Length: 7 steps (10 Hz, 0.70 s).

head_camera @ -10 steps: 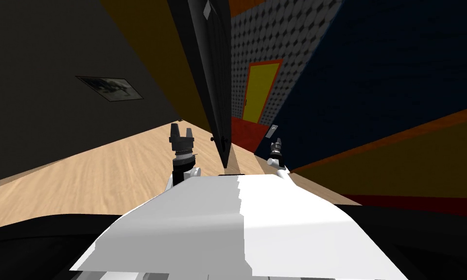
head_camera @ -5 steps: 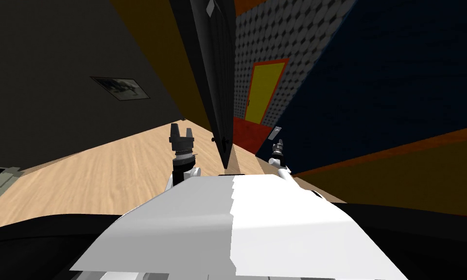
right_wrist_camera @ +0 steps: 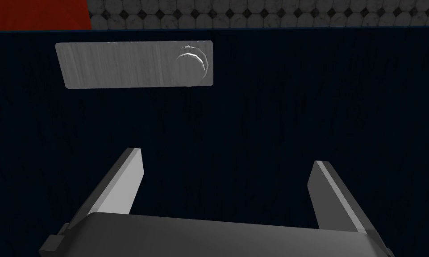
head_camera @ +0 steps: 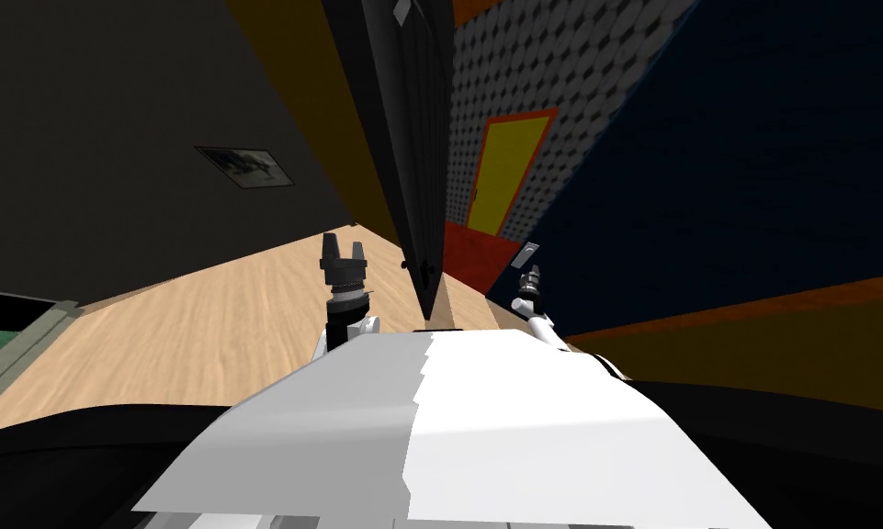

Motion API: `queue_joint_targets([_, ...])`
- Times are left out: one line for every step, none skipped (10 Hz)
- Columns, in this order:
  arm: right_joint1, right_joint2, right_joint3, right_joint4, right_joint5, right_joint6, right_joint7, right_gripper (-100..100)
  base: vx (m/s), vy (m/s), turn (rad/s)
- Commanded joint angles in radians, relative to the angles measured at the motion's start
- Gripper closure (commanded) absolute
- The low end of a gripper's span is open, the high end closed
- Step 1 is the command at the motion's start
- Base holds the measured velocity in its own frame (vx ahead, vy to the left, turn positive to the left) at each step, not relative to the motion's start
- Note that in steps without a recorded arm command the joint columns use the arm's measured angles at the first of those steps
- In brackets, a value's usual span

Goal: Pull the door open

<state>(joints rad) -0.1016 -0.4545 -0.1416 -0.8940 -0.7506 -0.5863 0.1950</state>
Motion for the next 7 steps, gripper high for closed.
queue_joint_targets([-0.015,-0.006,0.000,0.038,-0.009,-0.004,0.003,-100,0.033,-0.025,0.053])
queue_joint_targets([-0.033,-0.019,-0.004,0.081,-0.029,-0.006,0.010,-100,0.036,-0.020,0.113])
queue_joint_targets([-0.049,-0.030,-0.006,0.112,-0.046,-0.008,0.016,-100,0.065,-0.035,0.144])
queue_joint_targets([-0.064,-0.041,-0.009,0.148,-0.063,-0.009,0.022,-100,0.074,-0.050,0.158])
queue_joint_targets([-0.064,-0.041,-0.009,0.155,-0.063,-0.009,0.022,-100,0.045,-0.041,0.044])
queue_joint_targets([-0.080,-0.053,-0.012,0.191,-0.080,-0.011,0.027,-100,0.039,-0.029,0.087])
queue_joint_targets([-0.093,-0.062,-0.014,0.224,-0.095,-0.013,0.032,-100,0.051,-0.037,0.149])
